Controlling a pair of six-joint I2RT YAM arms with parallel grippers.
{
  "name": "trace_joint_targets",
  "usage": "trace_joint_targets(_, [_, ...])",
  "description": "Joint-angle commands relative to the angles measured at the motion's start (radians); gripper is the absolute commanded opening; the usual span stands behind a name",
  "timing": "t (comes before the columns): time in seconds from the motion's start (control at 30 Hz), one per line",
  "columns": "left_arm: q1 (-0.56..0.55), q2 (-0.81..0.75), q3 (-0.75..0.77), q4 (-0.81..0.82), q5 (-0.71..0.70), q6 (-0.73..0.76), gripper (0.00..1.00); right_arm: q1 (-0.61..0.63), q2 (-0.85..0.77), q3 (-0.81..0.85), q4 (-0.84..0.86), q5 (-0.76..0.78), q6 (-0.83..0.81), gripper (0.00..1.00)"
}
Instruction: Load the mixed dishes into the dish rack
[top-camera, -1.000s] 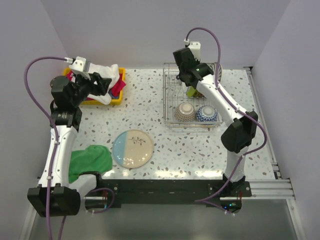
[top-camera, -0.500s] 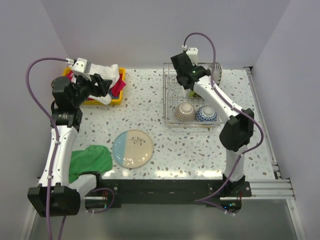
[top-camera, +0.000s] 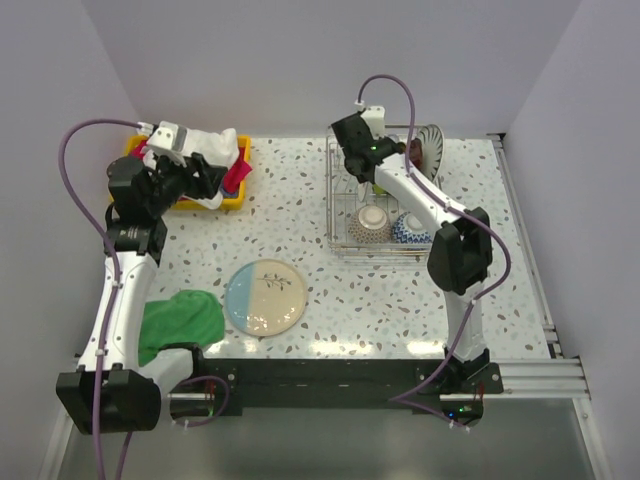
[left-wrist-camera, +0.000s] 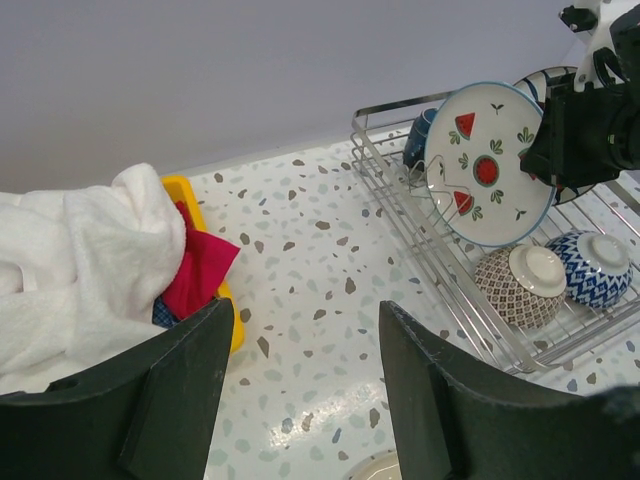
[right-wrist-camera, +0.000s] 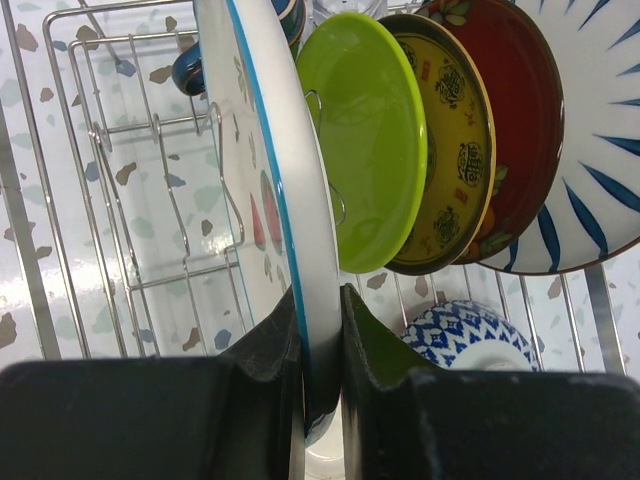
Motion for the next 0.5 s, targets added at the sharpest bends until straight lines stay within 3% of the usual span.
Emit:
trace_joint_targets(0.0, [0.004, -0.013, -0.016, -0.008, 0.029, -0.011, 0.64, 0.0, -0.017, 0.031, 0.05, 0.018, 0.02, 0.0])
trace_joint_targets(0.07, [0.004, -0.013, -0.023, -0.006, 0.035, -0.013, 0.64, -0.002, -0.027, 0.023, 0.053, 0.0, 0.006, 0.08])
trace_joint_targets(0.1, [0.005, -0.013, -0.026, -0.006, 0.038, -0.014, 0.64, 0.0, -0.032, 0.015, 0.053, -0.007, 0.0, 0.23])
trace_joint_targets(0.23, [0.002, -0.005, -0.05, 0.003, 0.058, -0.022, 0.64, 0.0, -0.073, -0.009, 0.053, -0.02, -0.029, 0.48])
trace_joint_targets(0.47, [-0.044, 0.025, -0.141, 0.0, 0.088, 0.047, 0.66, -0.001, -0.161, -0.043, 0.045, -0.036, -0.06, 0.54])
